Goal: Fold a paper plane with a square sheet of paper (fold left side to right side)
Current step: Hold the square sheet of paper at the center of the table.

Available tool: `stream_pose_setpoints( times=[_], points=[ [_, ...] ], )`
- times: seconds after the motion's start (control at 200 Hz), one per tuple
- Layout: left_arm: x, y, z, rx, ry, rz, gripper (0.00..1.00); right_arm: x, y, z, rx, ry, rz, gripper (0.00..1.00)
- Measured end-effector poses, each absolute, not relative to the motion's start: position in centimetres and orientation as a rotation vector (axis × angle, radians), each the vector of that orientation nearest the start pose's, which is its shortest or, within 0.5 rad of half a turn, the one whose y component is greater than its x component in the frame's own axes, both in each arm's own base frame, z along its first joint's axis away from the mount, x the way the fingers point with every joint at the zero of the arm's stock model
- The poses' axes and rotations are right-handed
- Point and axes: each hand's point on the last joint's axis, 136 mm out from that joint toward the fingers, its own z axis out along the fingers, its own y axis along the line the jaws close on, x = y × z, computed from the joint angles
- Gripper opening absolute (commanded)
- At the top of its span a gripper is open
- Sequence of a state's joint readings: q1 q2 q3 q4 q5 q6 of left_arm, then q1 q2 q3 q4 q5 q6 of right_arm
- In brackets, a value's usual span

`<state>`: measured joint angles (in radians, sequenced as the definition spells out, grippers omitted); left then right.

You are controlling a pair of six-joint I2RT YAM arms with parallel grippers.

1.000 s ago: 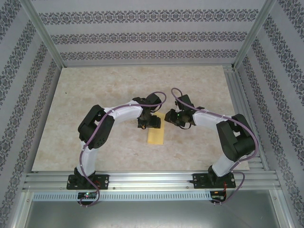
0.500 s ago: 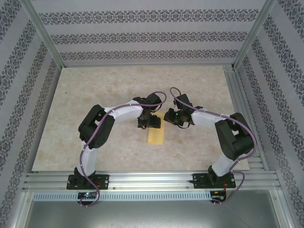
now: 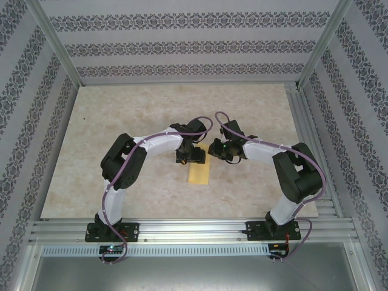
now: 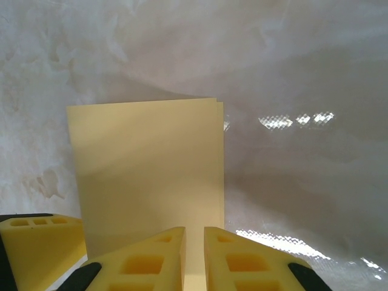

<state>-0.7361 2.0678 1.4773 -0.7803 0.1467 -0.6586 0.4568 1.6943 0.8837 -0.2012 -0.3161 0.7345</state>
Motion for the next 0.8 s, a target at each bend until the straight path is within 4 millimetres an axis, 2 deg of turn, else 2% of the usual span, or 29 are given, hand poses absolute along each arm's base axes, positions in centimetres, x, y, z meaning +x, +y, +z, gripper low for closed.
stream_pose_setpoints(
  times=[0.3, 0.565, 0.799],
  points=[
    [30.3, -30.8, 2.0, 0.141, 3.058, -0.369, 0.72, 32.5, 22.8, 3.3, 0.239, 2.752, 0.804, 0.09],
    [30.3, -30.8, 1.9, 0.141, 3.059, -0.368, 0.72, 32.6, 23.3, 3.0, 0.227, 2.757, 0.809, 0.08],
    [30.3, -30.8, 1.9, 0.141, 3.059, -0.368, 0.72, 32.6, 23.3, 2.0, 0.238, 2.78, 0.797, 0.07]
  ],
)
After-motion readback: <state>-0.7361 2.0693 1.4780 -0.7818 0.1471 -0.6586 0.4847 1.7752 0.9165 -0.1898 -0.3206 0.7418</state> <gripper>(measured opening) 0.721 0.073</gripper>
